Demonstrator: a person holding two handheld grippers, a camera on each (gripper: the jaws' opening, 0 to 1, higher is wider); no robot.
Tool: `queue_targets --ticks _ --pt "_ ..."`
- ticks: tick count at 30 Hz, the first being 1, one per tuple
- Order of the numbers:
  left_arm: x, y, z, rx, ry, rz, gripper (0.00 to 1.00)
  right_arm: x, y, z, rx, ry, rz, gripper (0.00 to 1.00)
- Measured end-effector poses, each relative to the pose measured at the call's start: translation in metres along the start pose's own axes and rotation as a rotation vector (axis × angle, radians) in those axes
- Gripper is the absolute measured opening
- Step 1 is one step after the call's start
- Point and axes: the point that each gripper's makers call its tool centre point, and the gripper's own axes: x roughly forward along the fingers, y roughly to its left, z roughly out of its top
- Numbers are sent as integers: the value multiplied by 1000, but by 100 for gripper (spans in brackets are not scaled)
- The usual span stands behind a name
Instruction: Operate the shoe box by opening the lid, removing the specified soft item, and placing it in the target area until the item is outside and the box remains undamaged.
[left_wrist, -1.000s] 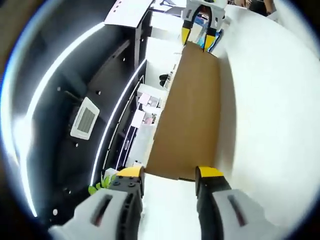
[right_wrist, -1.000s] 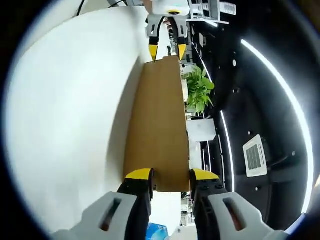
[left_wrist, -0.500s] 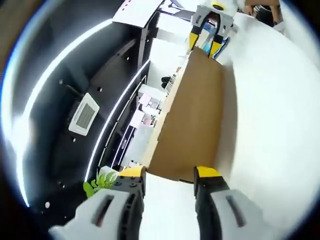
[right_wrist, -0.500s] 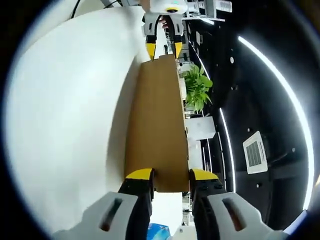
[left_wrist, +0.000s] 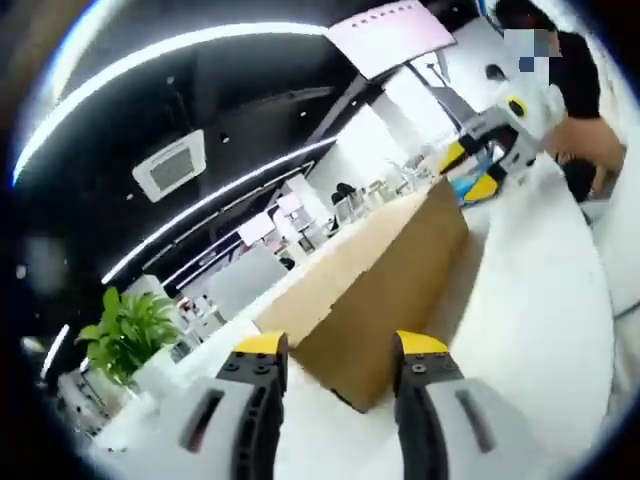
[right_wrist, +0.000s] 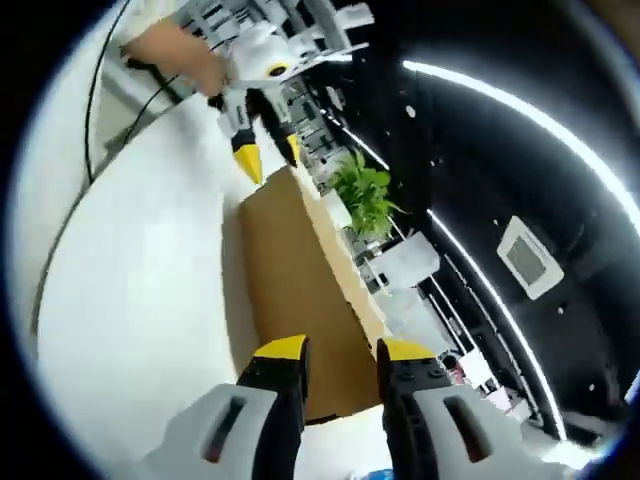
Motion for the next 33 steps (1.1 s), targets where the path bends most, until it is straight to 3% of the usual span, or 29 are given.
queue_targets --ticks 2,3,5,7,8,12,14,17,21,23,24,26,28,33 --pt "-4 7 12 -126 -65 4 43 -2 -7 5 96 -24 -26 27" --pt "-5 6 21 -178 -111 -28 44 -4 -14 4 156 -13 -58 25" --pt "-8 7 26 -224 -132 -43 45 -5 -17 3 229 -10 -60 22" --pt "-10 3 38 -260 -191 -77 52 -5 -16 6 303 -31 -40 26" --pt "-10 2 45 -311 -213 -83 57 -4 -12 8 391 -41 -25 29" --pt "-9 3 42 -347 -185 -76 66 -3 -16 20 508 -100 -29 41" --pt "-8 3 38 -330 -166 -66 68 -4 -21 25 512 -128 -57 44" --pt "-7 7 32 -341 -149 -32 70 -4 -23 23 521 -106 -81 49" --pt "-7 18 23 -339 -130 30 72 1 -21 15 646 -82 -70 65" --pt "-7 18 18 -331 -105 32 67 1 -25 12 673 -78 -89 62" --pt "-6 18 12 -310 -74 39 68 1 -31 4 693 -45 -125 60" --pt "-5 18 8 -297 -58 47 76 2 -36 3 694 -51 -153 66" --pt "-4 22 2 -324 -44 69 82 1 -42 1 746 -68 -160 71" --pt "-3 26 1 -388 -48 95 85 7 -42 -5 737 -35 -181 75"
